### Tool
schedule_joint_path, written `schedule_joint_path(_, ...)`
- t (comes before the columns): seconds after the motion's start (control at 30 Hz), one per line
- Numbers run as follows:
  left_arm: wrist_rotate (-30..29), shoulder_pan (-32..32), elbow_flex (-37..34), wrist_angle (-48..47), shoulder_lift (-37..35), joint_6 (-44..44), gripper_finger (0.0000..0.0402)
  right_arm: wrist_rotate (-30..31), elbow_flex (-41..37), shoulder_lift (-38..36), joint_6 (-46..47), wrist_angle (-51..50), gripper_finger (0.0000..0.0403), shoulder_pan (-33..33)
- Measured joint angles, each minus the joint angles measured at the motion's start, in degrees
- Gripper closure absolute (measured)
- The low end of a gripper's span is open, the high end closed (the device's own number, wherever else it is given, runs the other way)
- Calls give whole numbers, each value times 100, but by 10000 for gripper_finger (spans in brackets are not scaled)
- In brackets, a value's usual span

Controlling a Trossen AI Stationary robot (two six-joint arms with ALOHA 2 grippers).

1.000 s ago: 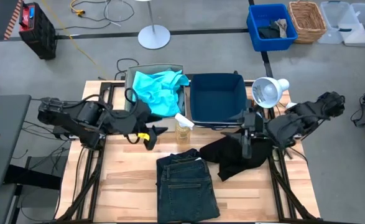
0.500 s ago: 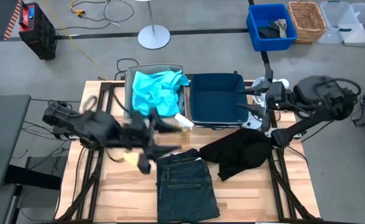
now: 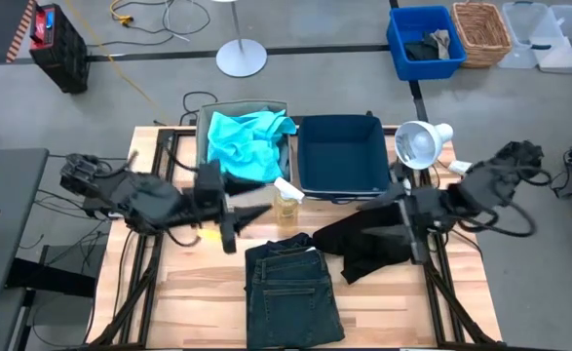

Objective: Sort clothes
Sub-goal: Put the dark blue pants into the blue laundry organizer

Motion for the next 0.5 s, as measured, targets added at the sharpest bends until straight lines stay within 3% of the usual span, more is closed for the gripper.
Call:
schedule_joint_path(0.17,111,-181,-508,-177,48,-752,164,1006,6,-49,25,-35,196,448)
schedule_joint_path(0.5,809,-755,-1237,-737,38,-2256,164,1169,9,715,350,-680,196,688)
